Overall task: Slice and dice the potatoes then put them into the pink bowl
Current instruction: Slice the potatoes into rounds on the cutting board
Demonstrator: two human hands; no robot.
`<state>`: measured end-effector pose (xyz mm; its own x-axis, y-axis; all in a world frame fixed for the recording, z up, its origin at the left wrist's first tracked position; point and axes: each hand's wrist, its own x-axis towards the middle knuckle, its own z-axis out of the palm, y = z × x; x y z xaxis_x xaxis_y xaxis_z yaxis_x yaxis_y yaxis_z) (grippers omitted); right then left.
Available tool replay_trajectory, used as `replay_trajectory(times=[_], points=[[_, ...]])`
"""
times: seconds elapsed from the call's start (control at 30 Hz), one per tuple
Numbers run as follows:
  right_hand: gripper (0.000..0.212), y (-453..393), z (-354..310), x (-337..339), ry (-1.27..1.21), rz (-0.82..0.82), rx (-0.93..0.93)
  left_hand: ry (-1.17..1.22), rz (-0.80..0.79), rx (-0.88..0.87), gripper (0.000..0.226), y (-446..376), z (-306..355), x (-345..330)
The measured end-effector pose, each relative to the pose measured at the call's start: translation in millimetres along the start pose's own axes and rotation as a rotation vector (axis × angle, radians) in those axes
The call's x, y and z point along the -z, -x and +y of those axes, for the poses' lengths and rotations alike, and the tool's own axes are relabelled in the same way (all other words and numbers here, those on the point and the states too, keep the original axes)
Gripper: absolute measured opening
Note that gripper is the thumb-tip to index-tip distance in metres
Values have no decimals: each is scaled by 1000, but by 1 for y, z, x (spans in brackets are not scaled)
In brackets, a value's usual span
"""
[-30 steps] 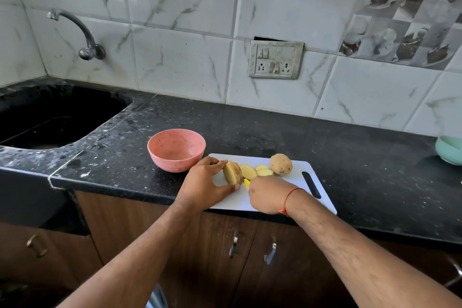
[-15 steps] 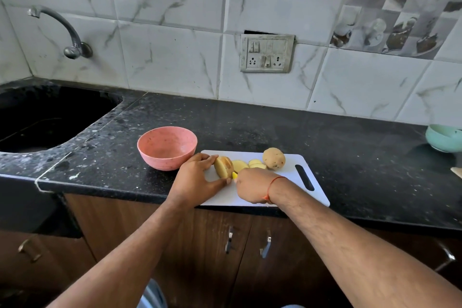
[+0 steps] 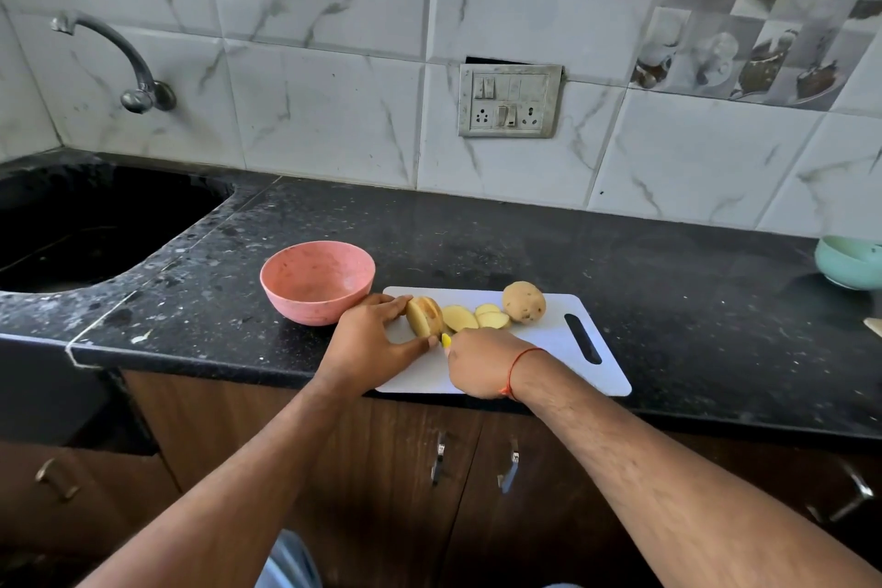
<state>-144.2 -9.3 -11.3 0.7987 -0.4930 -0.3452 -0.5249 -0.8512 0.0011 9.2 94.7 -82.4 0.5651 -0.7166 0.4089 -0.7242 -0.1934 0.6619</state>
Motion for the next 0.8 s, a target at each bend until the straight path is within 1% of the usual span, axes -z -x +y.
replay_trajectory(times=[0.17,0.23,0.33,0.47,0.63,0.8], points=[[22,19,10,-4,-24,-23,-31,-6,1,0,73,0,0,-1],[23,30,12,-6,-7,-32,-33,-6,-9,-1,71,0,1,-1],[22,46,13,-13,-30,-22,-39,-4,-11,20,72,1,2,1],[13,61,20,-24,-36,6,-51,11,4,38,69,0,3,0],[19,72,29,-32,-56,84,-119,37,-1,17,78,3,2,2],[24,71,37,-41,-256,105,-161,42,-27,-6,81,6,2,2]])
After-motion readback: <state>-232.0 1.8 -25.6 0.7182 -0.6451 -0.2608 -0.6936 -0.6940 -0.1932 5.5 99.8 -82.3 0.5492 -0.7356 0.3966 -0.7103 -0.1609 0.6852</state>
